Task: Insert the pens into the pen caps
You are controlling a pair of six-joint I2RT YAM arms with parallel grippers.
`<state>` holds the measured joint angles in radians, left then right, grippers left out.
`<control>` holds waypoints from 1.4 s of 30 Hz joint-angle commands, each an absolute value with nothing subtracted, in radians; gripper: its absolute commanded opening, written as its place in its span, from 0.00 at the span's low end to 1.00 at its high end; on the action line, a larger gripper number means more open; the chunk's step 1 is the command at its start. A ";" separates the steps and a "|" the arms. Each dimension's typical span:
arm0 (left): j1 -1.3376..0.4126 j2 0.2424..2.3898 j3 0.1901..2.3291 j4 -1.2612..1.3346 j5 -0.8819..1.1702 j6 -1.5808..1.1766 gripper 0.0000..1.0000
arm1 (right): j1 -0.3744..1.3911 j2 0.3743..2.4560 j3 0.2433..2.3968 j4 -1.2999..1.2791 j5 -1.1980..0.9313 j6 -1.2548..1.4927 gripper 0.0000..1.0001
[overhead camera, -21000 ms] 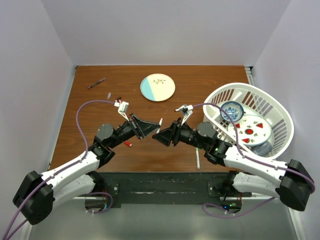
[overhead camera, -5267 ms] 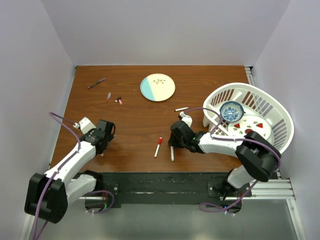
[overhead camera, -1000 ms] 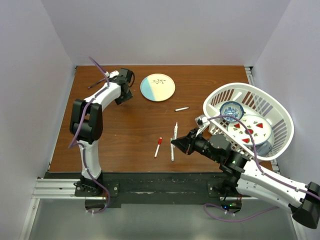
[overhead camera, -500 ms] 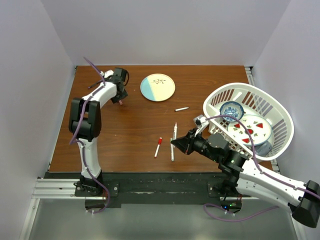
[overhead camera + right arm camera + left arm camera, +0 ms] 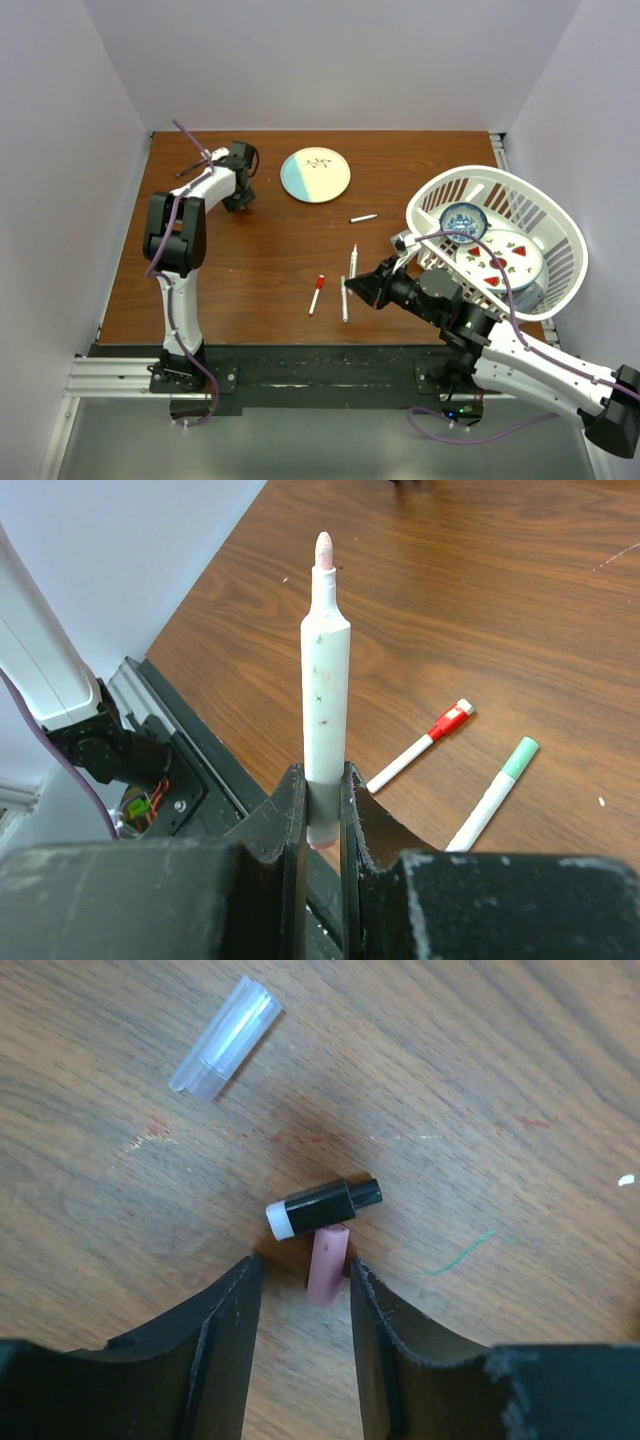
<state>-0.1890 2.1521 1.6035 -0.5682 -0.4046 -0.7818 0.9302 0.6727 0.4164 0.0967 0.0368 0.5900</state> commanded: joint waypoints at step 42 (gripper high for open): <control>-0.406 1.174 0.620 0.196 0.326 -0.742 0.00 | 0.933 0.828 0.298 0.408 -0.247 0.655 0.00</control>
<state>-0.3923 1.3106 0.7429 -0.0731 0.1150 -0.6930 0.9302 0.7963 0.3367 0.2142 -0.1600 0.6209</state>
